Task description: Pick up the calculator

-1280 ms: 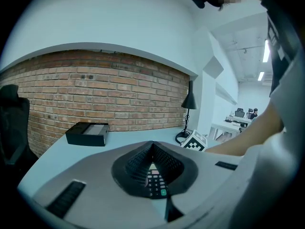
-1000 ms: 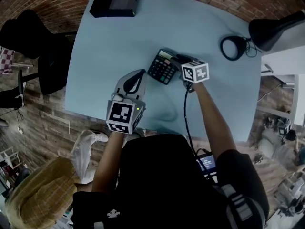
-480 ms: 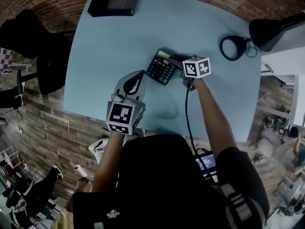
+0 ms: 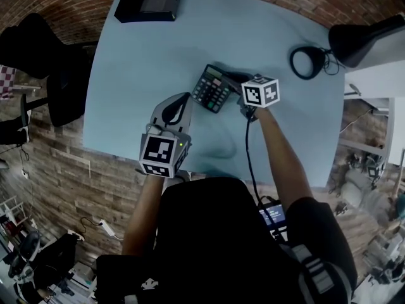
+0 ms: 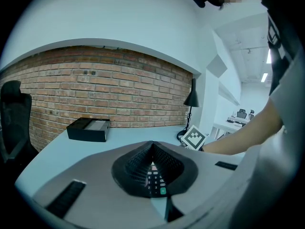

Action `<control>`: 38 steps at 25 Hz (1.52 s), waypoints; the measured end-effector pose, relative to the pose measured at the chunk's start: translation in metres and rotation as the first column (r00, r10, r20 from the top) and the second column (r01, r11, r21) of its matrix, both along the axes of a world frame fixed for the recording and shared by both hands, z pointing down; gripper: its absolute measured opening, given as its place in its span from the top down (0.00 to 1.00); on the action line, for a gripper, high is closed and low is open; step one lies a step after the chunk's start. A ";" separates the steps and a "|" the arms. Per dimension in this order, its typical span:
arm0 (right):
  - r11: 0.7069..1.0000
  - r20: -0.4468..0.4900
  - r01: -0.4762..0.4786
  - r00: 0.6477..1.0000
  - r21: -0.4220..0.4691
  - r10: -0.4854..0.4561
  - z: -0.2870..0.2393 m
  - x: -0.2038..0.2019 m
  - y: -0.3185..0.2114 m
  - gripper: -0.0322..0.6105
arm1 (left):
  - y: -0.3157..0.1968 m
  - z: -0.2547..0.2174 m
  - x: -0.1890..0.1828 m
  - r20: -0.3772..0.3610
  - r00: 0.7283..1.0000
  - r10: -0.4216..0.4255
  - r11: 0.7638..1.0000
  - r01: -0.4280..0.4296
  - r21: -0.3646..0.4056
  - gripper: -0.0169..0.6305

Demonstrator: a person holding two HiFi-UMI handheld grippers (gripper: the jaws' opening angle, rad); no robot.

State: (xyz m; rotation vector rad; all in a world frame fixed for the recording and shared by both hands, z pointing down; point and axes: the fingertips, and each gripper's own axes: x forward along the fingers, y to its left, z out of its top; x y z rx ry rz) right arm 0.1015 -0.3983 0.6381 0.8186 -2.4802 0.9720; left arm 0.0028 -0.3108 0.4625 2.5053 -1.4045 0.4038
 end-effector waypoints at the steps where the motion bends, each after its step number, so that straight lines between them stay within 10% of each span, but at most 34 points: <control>1: 1.000 0.004 -0.002 1.000 0.011 0.002 -0.004 -0.001 0.001 0.85 | 0.000 0.000 0.000 -0.001 1.000 0.001 1.000 -0.001 0.001 0.96; 38: 0.960 0.109 -0.140 0.987 0.241 0.117 -0.115 -0.014 0.015 0.88 | 0.001 -0.018 -0.008 -0.019 1.000 -0.011 0.999 0.012 0.048 0.96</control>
